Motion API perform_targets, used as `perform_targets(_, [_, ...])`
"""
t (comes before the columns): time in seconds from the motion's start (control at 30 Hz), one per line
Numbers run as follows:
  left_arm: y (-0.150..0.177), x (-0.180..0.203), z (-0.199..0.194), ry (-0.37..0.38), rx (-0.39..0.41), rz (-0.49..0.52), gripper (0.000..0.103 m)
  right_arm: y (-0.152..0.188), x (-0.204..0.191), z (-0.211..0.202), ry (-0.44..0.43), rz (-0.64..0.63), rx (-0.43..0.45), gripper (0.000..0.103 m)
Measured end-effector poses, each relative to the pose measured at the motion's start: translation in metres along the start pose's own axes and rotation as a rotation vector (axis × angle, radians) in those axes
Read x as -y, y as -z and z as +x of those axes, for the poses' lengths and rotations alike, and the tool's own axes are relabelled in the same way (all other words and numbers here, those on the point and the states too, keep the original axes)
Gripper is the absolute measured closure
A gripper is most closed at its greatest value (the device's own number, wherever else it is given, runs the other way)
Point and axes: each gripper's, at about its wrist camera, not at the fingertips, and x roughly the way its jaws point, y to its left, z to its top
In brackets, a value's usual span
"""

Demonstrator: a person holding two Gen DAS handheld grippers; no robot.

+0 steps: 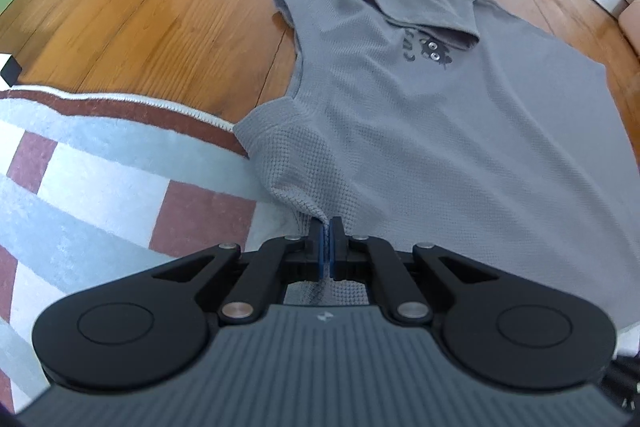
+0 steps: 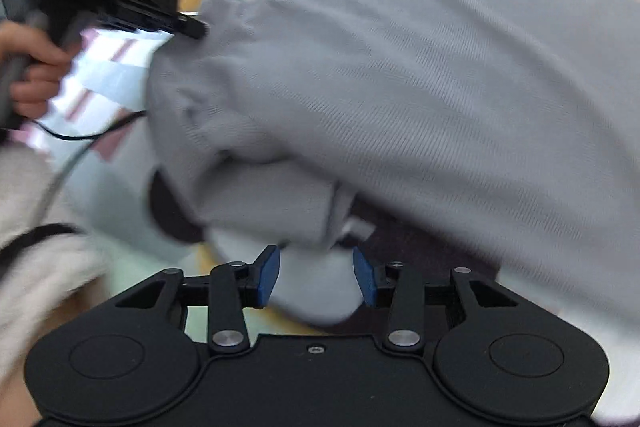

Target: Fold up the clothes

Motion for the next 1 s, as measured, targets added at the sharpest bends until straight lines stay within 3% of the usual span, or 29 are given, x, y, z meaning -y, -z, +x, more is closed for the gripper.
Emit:
perform_targets(0.07, [0.0, 0.0, -0.002, 0.011, 0.014, 0.0, 0.101, -0.009, -0.006, 0.007, 0.073, -0.083, 0.018, 0.052])
perform_targets(0.17, [-0.001, 0.003, -0.006, 0.028, 0.039, -0.001, 0.101, -0.022, -0.012, 0.013, -0.017, -0.089, -0.036, 0.047])
perform_targets(0.27, [-0.001, 0.003, -0.012, 0.039, 0.072, -0.005, 0.101, -0.02, -0.026, 0.012, -0.029, -0.138, -0.025, 0.049])
perform_targets(0.33, [-0.001, 0.004, -0.015, 0.044, 0.09, -0.016, 0.101, -0.016, -0.027, 0.011, -0.019, -0.156, 0.005, 0.096])
perform_targets(0.4, [-0.001, 0.004, -0.019, 0.054, 0.11, -0.025, 0.101, -0.016, -0.032, 0.005, -0.036, -0.193, 0.023, 0.096])
perform_targets(0.47, [-0.002, 0.002, -0.025, 0.086, 0.143, -0.028, 0.101, -0.013, -0.036, -0.019, -0.121, -0.199, 0.084, 0.096])
perform_targets(0.57, [-0.002, -0.001, -0.031, 0.114, 0.173, -0.04, 0.1, -0.008, -0.031, -0.056, -0.349, -0.122, 0.045, 0.096])
perform_targets(0.63, [-0.001, -0.001, -0.029, 0.105, 0.158, -0.048, 0.1, 0.001, -0.026, -0.068, -0.447, -0.042, 0.014, 0.096])
perform_targets(0.77, [-0.002, 0.0, -0.018, 0.036, 0.09, -0.048, 0.099, 0.014, -0.018, -0.066, -0.433, 0.084, -0.085, 0.096])
perform_targets(0.83, [0.0, 0.0, -0.013, -0.048, 0.047, -0.034, 0.098, 0.016, -0.01, -0.079, -0.477, 0.136, -0.054, 0.096])
perform_targets(0.9, [0.002, -0.002, -0.014, -0.089, 0.028, -0.038, 0.086, 0.012, -0.003, -0.095, -0.58, 0.184, -0.01, 0.096])
perform_targets(0.97, [0.004, -0.008, -0.024, -0.044, 0.044, -0.072, 0.057, 0.007, -0.002, -0.105, -0.688, 0.196, 0.032, 0.096])
perform_targets(1.0, [0.005, -0.012, -0.031, -0.011, 0.055, -0.091, 0.053, 0.004, -0.003, -0.107, -0.73, 0.188, 0.049, 0.096])
